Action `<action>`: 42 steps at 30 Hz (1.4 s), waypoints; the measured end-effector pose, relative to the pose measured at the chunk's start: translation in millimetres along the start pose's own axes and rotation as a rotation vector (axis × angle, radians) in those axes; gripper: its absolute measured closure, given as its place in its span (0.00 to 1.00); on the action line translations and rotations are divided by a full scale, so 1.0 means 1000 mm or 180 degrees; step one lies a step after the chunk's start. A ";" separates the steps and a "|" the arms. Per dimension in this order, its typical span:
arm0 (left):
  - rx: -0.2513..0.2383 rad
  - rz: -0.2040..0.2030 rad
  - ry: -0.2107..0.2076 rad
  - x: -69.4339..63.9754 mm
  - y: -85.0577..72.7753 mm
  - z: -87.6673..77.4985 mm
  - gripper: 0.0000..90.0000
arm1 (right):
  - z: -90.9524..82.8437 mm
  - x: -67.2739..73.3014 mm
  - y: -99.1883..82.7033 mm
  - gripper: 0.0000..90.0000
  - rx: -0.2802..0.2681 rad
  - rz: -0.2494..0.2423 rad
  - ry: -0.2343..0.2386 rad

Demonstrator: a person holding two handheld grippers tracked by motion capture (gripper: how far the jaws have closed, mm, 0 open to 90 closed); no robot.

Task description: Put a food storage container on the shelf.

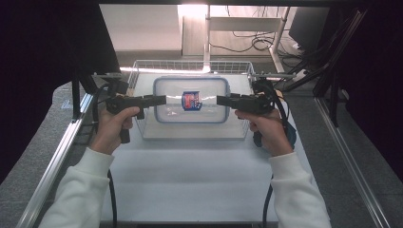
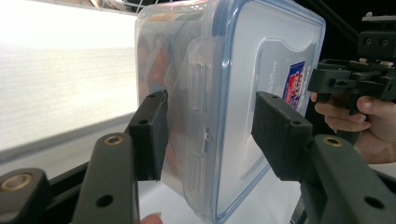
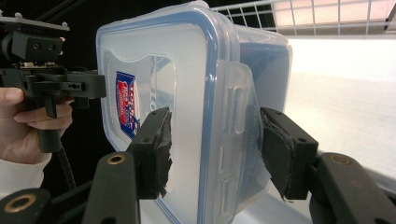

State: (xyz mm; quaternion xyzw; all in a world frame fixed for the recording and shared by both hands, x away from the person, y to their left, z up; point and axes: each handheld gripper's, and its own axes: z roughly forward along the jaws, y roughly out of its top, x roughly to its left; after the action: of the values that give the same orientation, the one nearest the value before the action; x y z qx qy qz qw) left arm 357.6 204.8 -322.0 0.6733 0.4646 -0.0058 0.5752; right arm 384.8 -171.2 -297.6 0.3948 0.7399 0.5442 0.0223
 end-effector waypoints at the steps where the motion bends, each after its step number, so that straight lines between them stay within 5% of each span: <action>1: -0.0009 -0.0006 -0.0001 0.000 0.002 0.000 0.52 | 0.000 0.000 0.002 0.50 -0.0005 -0.0009 -0.0003; 26: 0.0020 -0.0035 -0.0052 0.018 0.046 0.014 0.52 | 0.011 -0.016 0.041 0.51 0.0010 0.0089 -0.0024; 42: 0.0097 -0.0172 -0.0064 0.035 0.048 0.030 0.52 | 0.023 -0.034 0.042 0.51 0.0081 0.0196 -0.0057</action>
State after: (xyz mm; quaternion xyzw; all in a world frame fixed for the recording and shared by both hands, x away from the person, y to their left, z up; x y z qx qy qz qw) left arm 423.6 207.7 -314.5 0.6691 0.4767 -0.0352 0.5691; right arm 442.3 -169.2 -285.9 0.4225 0.7341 0.5316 0.0072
